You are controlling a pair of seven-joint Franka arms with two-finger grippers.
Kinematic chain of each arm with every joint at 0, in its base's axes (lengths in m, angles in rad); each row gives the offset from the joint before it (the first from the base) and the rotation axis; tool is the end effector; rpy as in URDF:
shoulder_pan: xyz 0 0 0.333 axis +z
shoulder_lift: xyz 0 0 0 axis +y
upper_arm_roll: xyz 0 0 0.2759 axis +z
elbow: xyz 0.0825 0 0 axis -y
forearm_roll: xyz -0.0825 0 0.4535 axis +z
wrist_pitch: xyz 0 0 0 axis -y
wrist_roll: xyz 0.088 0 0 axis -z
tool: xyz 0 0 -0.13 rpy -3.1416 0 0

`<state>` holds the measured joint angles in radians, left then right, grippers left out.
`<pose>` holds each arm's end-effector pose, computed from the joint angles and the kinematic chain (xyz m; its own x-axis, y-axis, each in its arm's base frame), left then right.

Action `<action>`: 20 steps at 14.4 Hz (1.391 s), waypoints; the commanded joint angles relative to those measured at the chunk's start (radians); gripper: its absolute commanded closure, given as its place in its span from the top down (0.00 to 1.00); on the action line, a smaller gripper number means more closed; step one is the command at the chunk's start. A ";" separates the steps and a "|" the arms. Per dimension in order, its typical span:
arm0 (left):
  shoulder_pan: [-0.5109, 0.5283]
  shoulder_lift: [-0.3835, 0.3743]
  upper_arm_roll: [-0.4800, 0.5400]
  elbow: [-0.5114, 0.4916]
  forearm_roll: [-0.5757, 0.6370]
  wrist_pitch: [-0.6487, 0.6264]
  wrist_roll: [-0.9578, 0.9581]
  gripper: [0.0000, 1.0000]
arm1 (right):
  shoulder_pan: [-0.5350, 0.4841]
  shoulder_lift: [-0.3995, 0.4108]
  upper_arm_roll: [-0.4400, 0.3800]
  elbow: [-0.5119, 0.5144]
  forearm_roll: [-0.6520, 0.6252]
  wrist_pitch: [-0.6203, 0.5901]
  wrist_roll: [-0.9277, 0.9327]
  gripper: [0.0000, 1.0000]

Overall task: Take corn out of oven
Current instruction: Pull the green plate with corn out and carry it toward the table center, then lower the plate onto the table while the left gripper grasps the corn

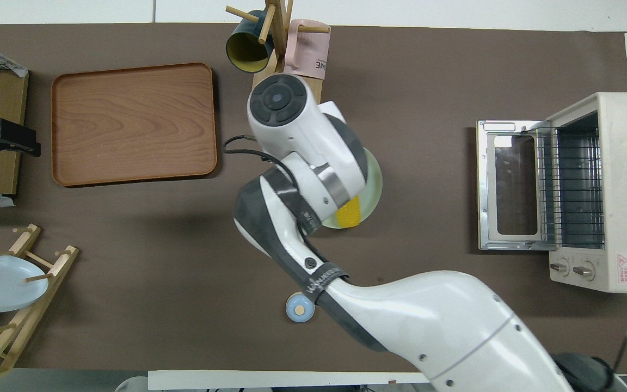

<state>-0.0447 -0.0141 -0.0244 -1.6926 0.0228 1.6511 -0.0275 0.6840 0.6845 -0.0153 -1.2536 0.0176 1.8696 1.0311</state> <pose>0.6215 -0.0403 0.5110 0.9987 -0.0434 -0.0268 -0.0440 -0.9987 -0.0237 0.6019 0.4804 0.2731 0.9329 -0.3577 -0.0409 -0.3554 -0.9331 0.0552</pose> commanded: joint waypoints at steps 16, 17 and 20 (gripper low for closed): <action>-0.653 0.290 -0.029 -0.139 -0.021 0.624 -0.989 1.00 | -0.491 -0.370 0.002 -0.656 -0.119 0.174 -0.680 0.00; -0.672 0.328 -0.029 -0.130 -0.021 0.659 -1.021 1.00 | -0.495 -0.372 0.002 -0.665 -0.123 0.174 -0.680 0.00; -0.699 0.419 -0.028 -0.124 -0.020 0.760 -1.039 0.86 | -0.501 -0.385 0.000 -0.710 -0.146 0.207 -0.697 0.00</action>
<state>-0.7229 0.3535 -0.0733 -1.8446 -0.0080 2.3830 -1.0505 0.2036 0.3407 -0.0303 -1.8947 -0.1046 2.0348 0.3630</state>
